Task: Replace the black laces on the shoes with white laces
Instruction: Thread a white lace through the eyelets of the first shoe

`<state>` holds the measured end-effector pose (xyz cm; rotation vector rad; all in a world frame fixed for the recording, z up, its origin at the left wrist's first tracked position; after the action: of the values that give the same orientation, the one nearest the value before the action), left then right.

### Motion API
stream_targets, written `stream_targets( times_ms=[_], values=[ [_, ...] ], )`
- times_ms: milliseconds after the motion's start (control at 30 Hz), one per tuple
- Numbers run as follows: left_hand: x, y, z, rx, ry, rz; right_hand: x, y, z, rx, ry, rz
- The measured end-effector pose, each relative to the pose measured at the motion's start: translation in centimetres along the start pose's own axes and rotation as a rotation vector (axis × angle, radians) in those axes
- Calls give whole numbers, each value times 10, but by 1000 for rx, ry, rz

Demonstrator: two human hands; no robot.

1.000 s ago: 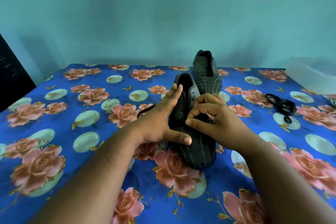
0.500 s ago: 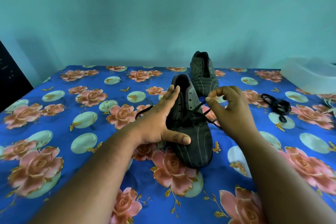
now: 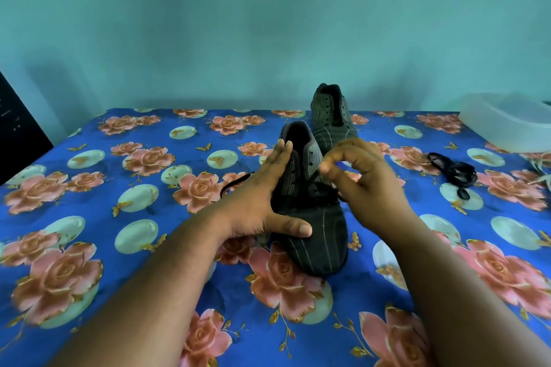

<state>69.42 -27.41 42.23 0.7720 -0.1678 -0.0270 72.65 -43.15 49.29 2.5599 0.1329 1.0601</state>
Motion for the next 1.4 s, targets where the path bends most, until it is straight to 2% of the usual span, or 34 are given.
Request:
stream_targets(
  times_ms=[100,167,267,467,667,767,967,1033,1133,1300,1400],
  values=[
    [0,-1,1,-1,-3,-8,6,39,30,55,-260,275],
    [-1,-1,3,-2,-8,-13,7,52,44,-36,-313,326],
    [-1,-1,3,-6,-10,-12,5,41,44,-171,-254,226],
    [-1,1,4,-14,-3,-5,-9,-19,0,-227,125,-157],
    [0,0,1,-9,-7,3,-13,-26,-10,-181,232,-168],
    [1,-1,-1,-25,0,2,-6,-15,-7,-123,176,-90],
    [0,-1,2,-30,-4,1,9,49,33,-49,-180,328],
    [-1,-1,4,-31,-4,-3,8,54,43,-114,-235,353],
    [-1,-1,3,-23,2,-6,5,43,33,-161,-152,295],
    [-1,0,3,-39,16,-9,-6,-7,-5,-195,138,-77],
    [-1,0,3,-32,10,-12,-13,-23,-9,-226,212,-186]
  ],
)
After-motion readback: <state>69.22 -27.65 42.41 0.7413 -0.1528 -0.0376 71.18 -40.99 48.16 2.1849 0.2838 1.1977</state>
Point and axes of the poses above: each hand's wrist, its own x-axis towards the middle knuckle, its own y-axis out of the back of the hand, z = x × y, the point moved 10 cm from there along x, towards the middle knuckle, and after that the axes turned 11 degrees about z, right-handed, at the moved point
